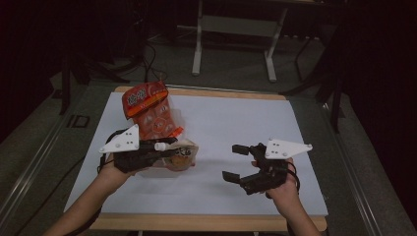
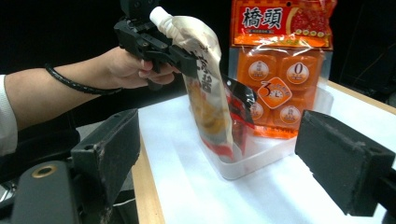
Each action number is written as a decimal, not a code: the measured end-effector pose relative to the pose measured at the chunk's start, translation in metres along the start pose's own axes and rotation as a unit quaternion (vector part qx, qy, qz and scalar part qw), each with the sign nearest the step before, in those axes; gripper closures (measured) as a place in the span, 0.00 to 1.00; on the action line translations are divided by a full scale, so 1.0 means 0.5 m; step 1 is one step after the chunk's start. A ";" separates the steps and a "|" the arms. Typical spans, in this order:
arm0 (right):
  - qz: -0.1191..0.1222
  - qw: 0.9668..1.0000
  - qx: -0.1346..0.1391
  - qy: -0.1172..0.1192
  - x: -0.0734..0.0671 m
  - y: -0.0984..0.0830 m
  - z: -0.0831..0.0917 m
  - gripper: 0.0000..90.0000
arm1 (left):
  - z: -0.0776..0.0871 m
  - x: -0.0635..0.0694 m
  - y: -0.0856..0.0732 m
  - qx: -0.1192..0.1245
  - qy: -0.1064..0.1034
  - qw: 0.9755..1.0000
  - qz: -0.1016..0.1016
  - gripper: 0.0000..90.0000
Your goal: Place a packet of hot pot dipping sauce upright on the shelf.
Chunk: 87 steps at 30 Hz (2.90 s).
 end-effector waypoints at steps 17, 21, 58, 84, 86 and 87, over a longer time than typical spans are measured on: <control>0.000 1.000 -0.009 -0.012 0.014 -0.024 0.006 0.17 | 0.024 -0.054 -0.069 -0.014 0.036 0.999 0.030 1.00; -0.002 1.000 -0.010 -0.011 0.015 -0.025 0.007 0.17 | 0.034 -0.057 -0.085 -0.015 0.036 0.998 0.044 1.00; -0.021 0.999 -0.022 -0.020 0.035 -0.045 0.004 0.17 | 0.046 -0.062 -0.207 -0.038 0.020 0.993 0.111 0.99; -0.017 0.999 -0.023 -0.026 0.036 -0.043 0.008 0.17 | 0.068 -0.046 -0.082 0.026 0.068 0.993 0.097 0.11; -0.016 0.999 -0.023 -0.027 0.037 -0.043 0.009 0.17 | 0.064 -0.040 -0.069 0.031 0.074 0.992 0.099 0.09; -0.016 0.999 -0.023 -0.028 0.038 -0.043 0.009 0.17 | 0.061 -0.036 -0.063 0.034 0.073 0.992 0.099 0.09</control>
Point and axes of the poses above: each handheld gripper's, and its own axes: z roughly backward along the jaws, y roughly out of its top, x roughly to its right, the point moved 4 cm from there along -z, roughly forward along the jaws, and after that the axes turned 5 degrees about -y, right-handed, at the moved point
